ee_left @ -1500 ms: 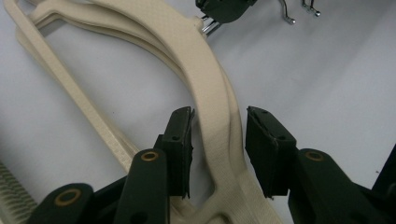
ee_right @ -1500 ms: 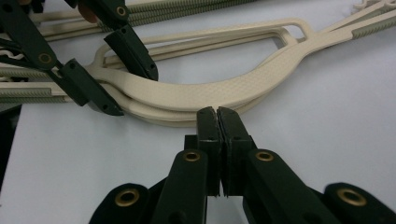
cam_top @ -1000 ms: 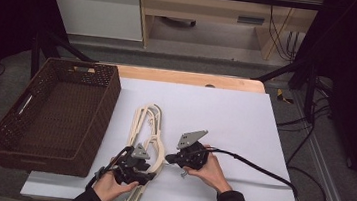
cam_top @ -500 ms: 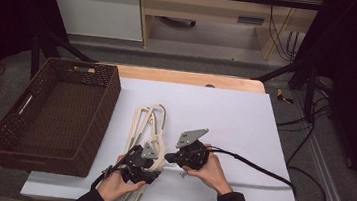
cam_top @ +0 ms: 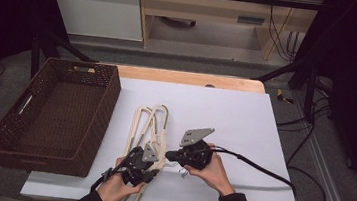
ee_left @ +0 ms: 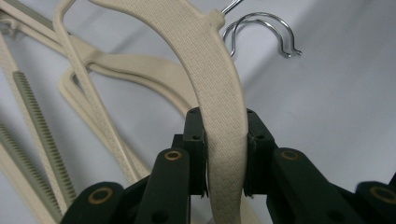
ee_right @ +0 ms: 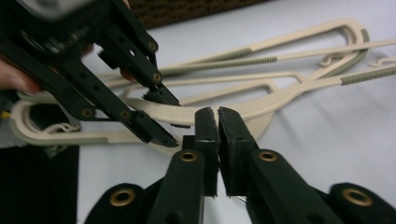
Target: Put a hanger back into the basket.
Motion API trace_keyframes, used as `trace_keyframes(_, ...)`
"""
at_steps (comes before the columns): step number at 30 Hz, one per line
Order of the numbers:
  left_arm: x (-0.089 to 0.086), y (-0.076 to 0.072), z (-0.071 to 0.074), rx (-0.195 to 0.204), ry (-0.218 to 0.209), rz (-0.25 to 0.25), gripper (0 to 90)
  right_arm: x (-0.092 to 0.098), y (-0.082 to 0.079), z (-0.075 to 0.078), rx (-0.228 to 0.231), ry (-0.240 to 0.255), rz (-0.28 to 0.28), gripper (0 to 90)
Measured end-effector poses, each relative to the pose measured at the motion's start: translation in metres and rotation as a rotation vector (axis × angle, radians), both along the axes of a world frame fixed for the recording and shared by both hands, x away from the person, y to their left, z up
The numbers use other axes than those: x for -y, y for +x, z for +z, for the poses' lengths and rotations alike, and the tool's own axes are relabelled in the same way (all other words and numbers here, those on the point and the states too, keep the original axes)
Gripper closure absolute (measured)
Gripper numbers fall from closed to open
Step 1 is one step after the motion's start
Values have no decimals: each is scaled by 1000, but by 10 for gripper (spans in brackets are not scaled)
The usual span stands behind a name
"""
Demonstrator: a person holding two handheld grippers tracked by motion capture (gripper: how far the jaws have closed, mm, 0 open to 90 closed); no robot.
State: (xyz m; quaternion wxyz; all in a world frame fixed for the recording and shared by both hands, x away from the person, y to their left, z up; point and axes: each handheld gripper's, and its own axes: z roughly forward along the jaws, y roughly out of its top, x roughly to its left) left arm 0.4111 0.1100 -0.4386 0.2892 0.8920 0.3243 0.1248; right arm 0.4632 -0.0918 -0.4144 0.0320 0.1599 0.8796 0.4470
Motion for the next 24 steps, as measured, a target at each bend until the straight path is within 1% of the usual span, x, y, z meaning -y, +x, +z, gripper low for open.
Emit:
trace_keyframes(2,-2,-1,2,2,-2,4,753,3,-2,6,12,23,-11,803)
trace_keyframes(3,-2,-1,4,7,-13,13,754,6,-3,11,22,42,-15,782)
trace_keyframes(4,-4,-1,5,7,-7,10,754,10,-5,17,35,64,-30,757)
trace_keyframes(6,-6,-2,8,14,-15,19,756,17,-7,26,69,92,-50,716)
trace_keyframes(7,-7,-2,10,18,-19,23,758,21,-9,31,90,108,-69,696)
trace_keyframes(8,-9,-2,12,23,-15,23,759,26,-10,36,111,124,-88,663)
trace_keyframes(11,-14,-3,18,29,-23,37,763,40,-14,48,169,170,-165,550)
trace_keyframes(12,-16,-3,19,32,-25,43,764,44,-15,49,177,194,-190,505)
trace_keyframes(13,-17,-3,20,36,-32,46,766,48,-15,50,181,214,-218,480)
trace_keyframes(15,-21,-2,24,37,-30,58,769,54,-15,50,176,232,-256,410)
trace_keyframes(17,-24,-2,26,46,-37,69,773,60,-16,49,181,238,-301,366)
trace_keyframes(18,-26,-2,28,39,-37,70,774,63,-16,48,179,243,-318,337)
trace_keyframes(19,-28,-2,29,46,-43,76,776,66,-17,47,176,246,-337,315)
trace_keyframes(20,-30,-2,31,49,-47,80,779,68,-17,46,179,236,-353,296)
trace_keyframes(21,-31,-2,33,42,-49,82,781,71,-19,45,178,227,-366,281)
trace_keyframes(24,-38,-2,37,49,-56,102,789,80,-21,39,167,208,-399,260)
